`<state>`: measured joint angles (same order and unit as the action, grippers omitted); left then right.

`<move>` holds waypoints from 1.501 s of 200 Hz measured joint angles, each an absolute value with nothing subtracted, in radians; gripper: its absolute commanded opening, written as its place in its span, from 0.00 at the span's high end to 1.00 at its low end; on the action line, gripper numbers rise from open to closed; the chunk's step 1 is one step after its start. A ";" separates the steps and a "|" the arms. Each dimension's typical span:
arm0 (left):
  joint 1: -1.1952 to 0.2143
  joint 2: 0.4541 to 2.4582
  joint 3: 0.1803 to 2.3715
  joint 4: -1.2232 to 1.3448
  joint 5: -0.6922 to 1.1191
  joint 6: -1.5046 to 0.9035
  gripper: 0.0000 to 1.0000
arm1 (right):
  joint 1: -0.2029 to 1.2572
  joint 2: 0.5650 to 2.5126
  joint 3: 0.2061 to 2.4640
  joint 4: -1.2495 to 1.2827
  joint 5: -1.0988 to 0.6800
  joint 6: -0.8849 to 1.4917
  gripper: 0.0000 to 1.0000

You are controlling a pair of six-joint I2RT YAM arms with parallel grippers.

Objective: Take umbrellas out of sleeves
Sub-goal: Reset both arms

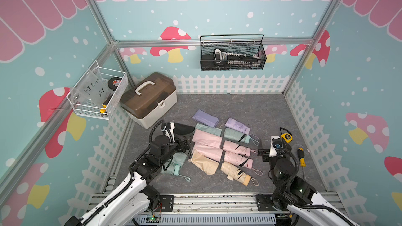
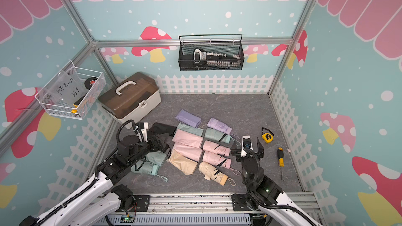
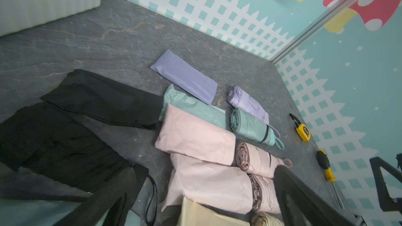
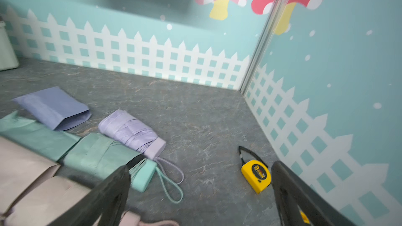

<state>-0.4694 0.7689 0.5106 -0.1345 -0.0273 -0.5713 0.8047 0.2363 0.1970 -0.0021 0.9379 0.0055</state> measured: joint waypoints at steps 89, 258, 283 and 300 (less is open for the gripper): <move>-0.282 0.845 0.424 0.095 -0.157 -0.599 0.01 | 0.446 0.726 0.008 0.644 0.824 -0.114 0.01; -0.270 0.804 0.202 0.588 -0.473 -0.190 0.01 | 0.216 1.492 0.167 1.207 0.594 -0.034 0.01; -0.270 0.879 0.187 0.658 -0.463 -0.117 0.01 | 0.215 1.492 0.171 1.221 0.580 -0.037 0.02; -0.270 0.921 0.186 0.711 -0.467 -0.080 0.01 | 0.215 1.492 0.171 1.223 0.572 -0.038 0.03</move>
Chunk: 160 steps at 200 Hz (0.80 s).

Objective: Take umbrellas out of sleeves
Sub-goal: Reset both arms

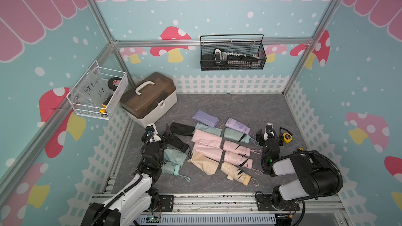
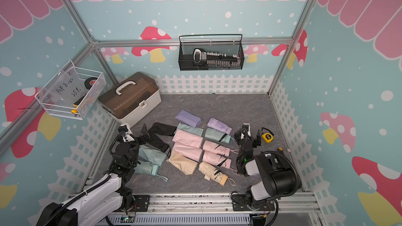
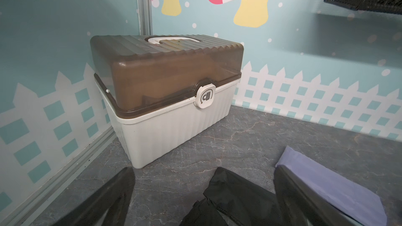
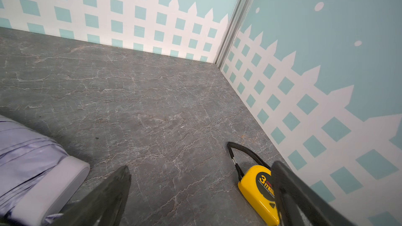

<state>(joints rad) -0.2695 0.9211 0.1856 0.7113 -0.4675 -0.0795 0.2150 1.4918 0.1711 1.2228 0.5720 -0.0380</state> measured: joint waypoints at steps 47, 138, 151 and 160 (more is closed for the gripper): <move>-0.235 1.033 0.157 0.851 -0.479 -0.019 0.01 | 0.213 1.492 0.171 1.229 0.558 -0.038 0.03; -0.155 1.312 0.139 1.118 -0.449 -0.023 0.01 | 0.178 1.562 0.173 1.254 0.493 -0.041 0.03; -0.150 1.371 0.125 1.180 -0.443 -0.022 0.01 | 0.177 1.562 0.174 1.250 0.487 -0.041 0.03; -0.144 1.406 0.120 1.214 -0.433 -0.022 0.01 | 0.177 1.562 0.176 1.249 0.484 -0.041 0.03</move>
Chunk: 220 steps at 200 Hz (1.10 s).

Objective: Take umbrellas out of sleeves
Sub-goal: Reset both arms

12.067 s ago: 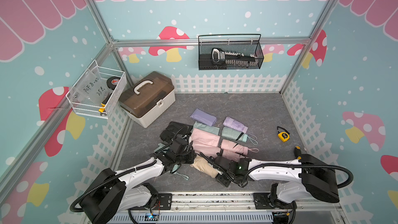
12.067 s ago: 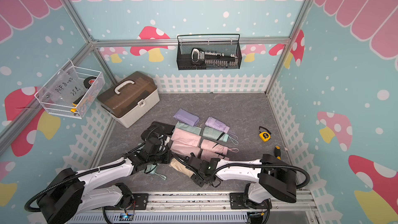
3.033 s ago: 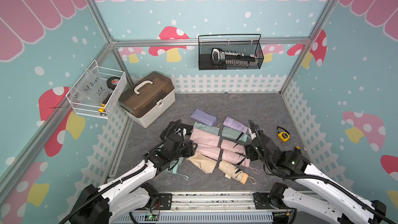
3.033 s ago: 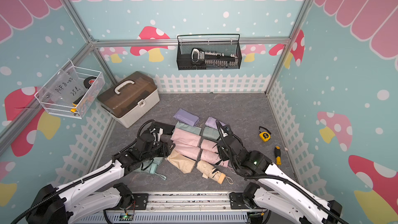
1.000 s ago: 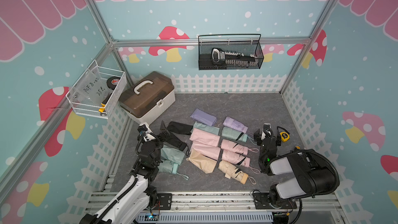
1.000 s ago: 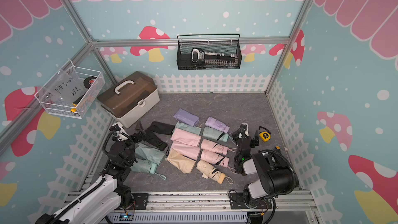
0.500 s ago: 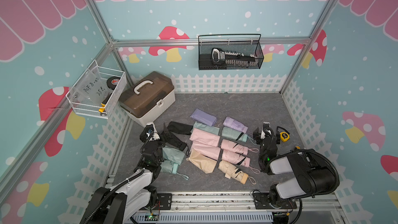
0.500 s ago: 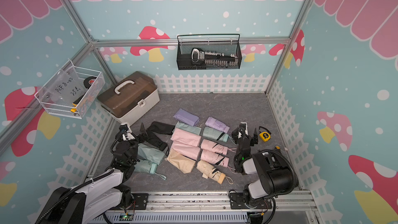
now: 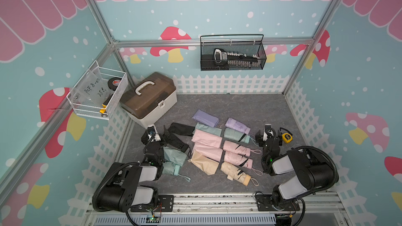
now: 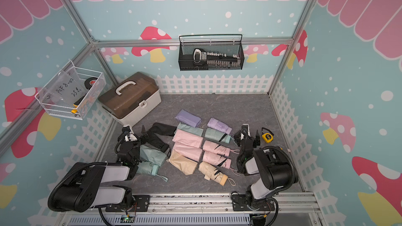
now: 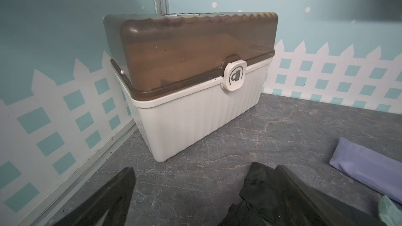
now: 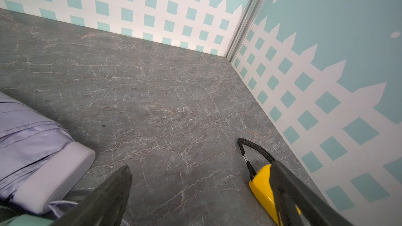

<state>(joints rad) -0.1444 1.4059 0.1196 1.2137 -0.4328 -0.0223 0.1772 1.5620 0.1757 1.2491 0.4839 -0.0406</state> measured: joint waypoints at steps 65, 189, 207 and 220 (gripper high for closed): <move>-0.073 1.582 0.134 1.346 -0.284 -0.029 0.01 | 0.170 1.562 0.198 1.233 0.472 -0.038 0.01; -0.039 1.546 0.399 0.897 -0.155 -0.037 0.01 | 0.103 1.543 0.324 1.017 0.469 0.036 0.01; -0.039 1.546 0.398 0.893 -0.132 -0.033 0.01 | 0.084 1.543 0.327 0.986 0.440 0.052 0.01; -0.039 1.546 0.397 0.893 -0.121 -0.030 0.01 | 0.064 1.543 0.330 0.968 0.426 0.062 0.01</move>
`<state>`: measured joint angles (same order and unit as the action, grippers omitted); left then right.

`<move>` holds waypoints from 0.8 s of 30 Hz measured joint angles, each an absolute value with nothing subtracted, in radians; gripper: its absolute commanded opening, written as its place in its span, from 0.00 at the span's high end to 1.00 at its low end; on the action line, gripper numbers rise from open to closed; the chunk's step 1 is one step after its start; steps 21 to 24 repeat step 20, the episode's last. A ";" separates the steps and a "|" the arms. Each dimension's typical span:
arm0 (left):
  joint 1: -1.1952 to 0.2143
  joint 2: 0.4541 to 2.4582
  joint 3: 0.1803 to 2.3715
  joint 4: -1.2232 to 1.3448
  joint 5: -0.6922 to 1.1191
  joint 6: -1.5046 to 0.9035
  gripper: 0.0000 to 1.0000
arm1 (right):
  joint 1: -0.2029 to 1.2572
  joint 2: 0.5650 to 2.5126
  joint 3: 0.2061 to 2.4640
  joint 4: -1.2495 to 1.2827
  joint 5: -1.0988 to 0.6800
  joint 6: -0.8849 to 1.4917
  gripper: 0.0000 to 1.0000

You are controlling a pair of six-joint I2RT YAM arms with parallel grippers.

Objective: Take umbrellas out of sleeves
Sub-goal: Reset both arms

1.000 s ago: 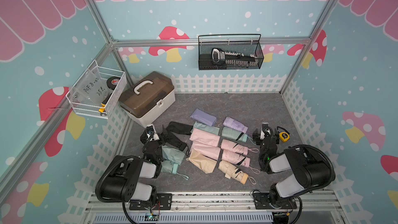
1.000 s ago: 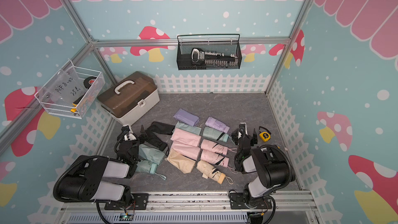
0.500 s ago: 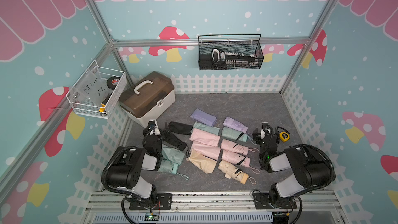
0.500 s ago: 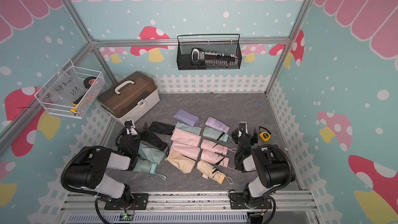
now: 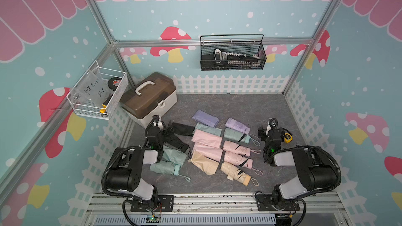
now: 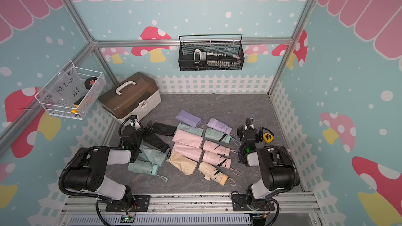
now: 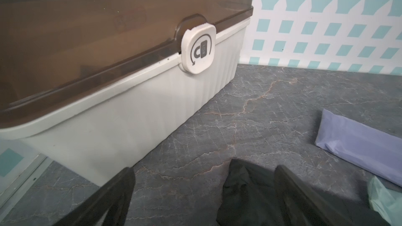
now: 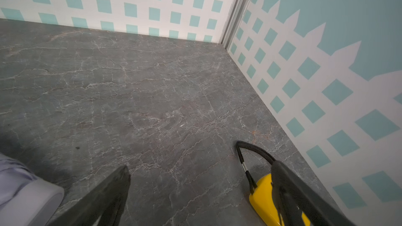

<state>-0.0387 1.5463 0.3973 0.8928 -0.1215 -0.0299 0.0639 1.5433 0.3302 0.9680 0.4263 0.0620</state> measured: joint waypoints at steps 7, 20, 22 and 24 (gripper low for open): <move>-0.039 1.546 0.397 0.892 -0.114 -0.030 0.01 | 0.056 1.542 0.330 0.952 0.402 0.069 0.01; -0.039 1.546 0.397 0.891 -0.114 -0.030 0.01 | 0.057 1.542 0.331 0.948 0.399 0.069 0.01; -0.039 1.546 0.397 0.891 -0.114 -0.030 0.01 | 0.057 1.542 0.331 0.948 0.399 0.069 0.01; -0.039 1.546 0.397 0.891 -0.114 -0.030 0.01 | 0.057 1.542 0.331 0.948 0.399 0.069 0.01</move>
